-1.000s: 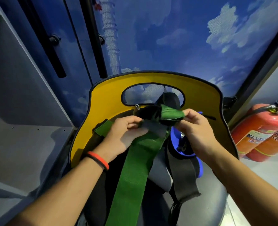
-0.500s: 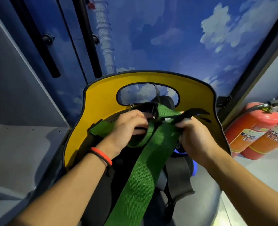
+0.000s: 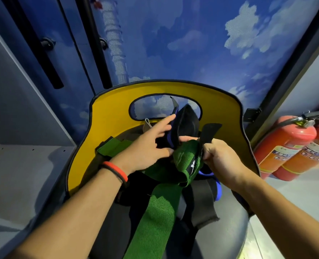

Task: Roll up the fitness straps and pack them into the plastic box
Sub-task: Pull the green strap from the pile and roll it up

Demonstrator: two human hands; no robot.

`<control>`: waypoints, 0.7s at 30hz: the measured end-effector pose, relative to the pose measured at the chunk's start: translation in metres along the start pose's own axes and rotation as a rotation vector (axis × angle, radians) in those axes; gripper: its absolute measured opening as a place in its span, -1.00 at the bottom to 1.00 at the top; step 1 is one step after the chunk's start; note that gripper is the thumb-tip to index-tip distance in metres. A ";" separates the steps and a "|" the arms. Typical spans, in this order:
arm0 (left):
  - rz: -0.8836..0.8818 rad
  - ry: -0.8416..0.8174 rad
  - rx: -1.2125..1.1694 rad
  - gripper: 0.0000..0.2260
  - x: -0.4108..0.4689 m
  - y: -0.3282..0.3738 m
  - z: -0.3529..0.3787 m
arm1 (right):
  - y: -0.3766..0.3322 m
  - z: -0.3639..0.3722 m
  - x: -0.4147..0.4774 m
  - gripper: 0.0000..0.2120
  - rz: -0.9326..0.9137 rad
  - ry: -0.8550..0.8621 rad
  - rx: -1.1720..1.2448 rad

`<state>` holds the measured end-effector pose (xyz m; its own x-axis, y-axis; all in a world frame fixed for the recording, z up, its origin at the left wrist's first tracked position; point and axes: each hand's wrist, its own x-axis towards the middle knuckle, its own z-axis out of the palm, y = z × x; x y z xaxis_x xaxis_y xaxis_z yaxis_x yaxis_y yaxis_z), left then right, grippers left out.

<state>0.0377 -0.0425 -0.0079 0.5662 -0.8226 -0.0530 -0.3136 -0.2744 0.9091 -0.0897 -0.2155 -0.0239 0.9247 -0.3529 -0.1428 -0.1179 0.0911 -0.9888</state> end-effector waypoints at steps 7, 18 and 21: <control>0.238 0.149 0.719 -0.42 -0.003 -0.006 0.010 | 0.003 -0.001 0.000 -0.29 0.044 -0.044 -0.017; 0.043 0.563 0.785 -0.78 0.000 -0.006 -0.017 | -0.016 0.006 -0.009 -0.71 0.000 0.081 0.079; 0.093 0.561 0.693 -0.76 0.000 -0.006 -0.021 | -0.013 0.001 -0.008 -0.72 -0.016 0.067 0.066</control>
<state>0.0554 -0.0309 -0.0045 0.7478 -0.5418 0.3837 -0.6639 -0.6075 0.4360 -0.0952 -0.2125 -0.0098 0.8997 -0.4160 -0.1320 -0.0773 0.1459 -0.9863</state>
